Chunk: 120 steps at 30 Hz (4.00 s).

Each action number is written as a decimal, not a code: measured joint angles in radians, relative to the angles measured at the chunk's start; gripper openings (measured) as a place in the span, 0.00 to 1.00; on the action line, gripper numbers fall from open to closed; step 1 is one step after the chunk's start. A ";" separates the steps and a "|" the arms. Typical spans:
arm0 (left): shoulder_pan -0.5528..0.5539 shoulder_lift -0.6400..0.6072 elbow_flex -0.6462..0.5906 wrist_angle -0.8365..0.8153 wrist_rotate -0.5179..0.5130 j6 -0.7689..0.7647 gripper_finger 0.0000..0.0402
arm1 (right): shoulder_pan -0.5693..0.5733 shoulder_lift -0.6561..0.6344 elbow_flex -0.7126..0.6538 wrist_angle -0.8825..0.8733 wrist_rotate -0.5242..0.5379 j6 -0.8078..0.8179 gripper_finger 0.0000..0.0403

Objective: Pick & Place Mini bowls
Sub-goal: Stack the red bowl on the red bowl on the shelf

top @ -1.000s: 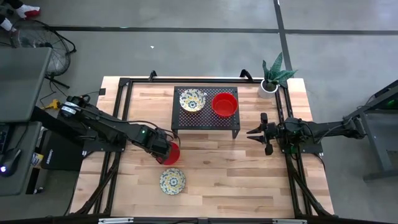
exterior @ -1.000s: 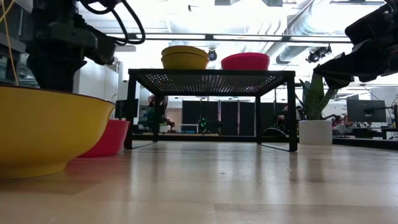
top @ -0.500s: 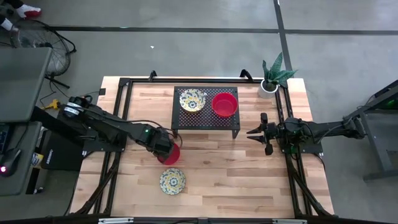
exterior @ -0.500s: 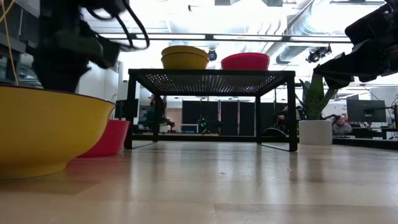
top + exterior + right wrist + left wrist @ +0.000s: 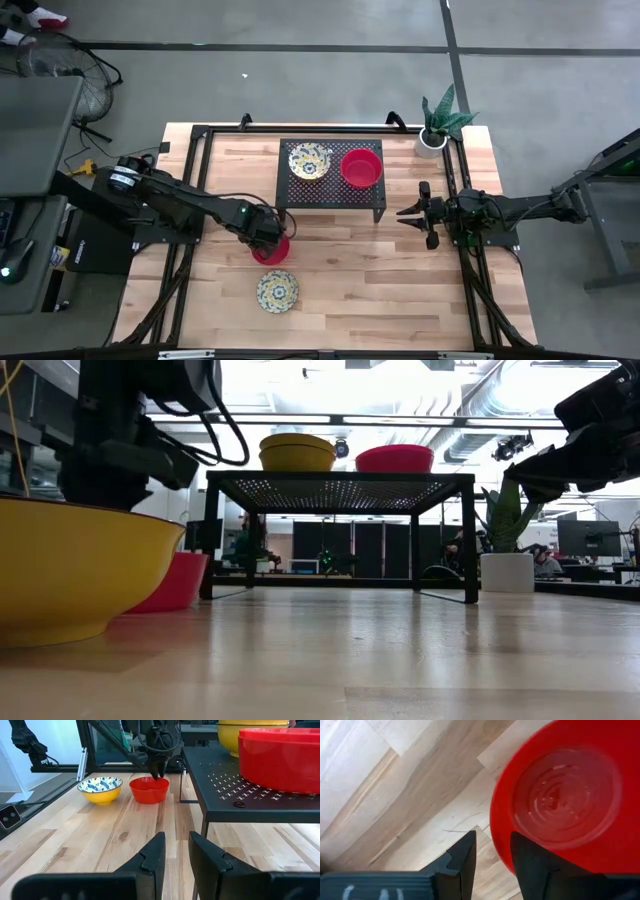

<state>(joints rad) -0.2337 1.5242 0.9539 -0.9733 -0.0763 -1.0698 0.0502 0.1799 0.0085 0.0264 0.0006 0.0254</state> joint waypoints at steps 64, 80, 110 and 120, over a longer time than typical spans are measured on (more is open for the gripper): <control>0.096 -0.157 0.694 -0.476 -0.196 0.215 0.00 | 0.000 0.005 0.000 0.000 0.000 0.000 0.18; 0.396 0.177 1.167 -0.382 -0.038 0.692 0.00 | 0.000 0.004 0.000 0.000 0.000 0.000 0.18; 0.544 0.512 1.379 -0.108 0.119 0.721 0.00 | 0.000 0.004 0.000 0.000 0.000 0.000 0.18; 0.543 0.524 1.383 -0.120 0.115 0.725 0.00 | 0.000 0.004 0.000 0.000 0.000 0.000 0.18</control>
<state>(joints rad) 0.3096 2.0485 2.3371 -1.0929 0.0383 -0.3450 0.0505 0.1841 0.0084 0.0261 0.0002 0.0254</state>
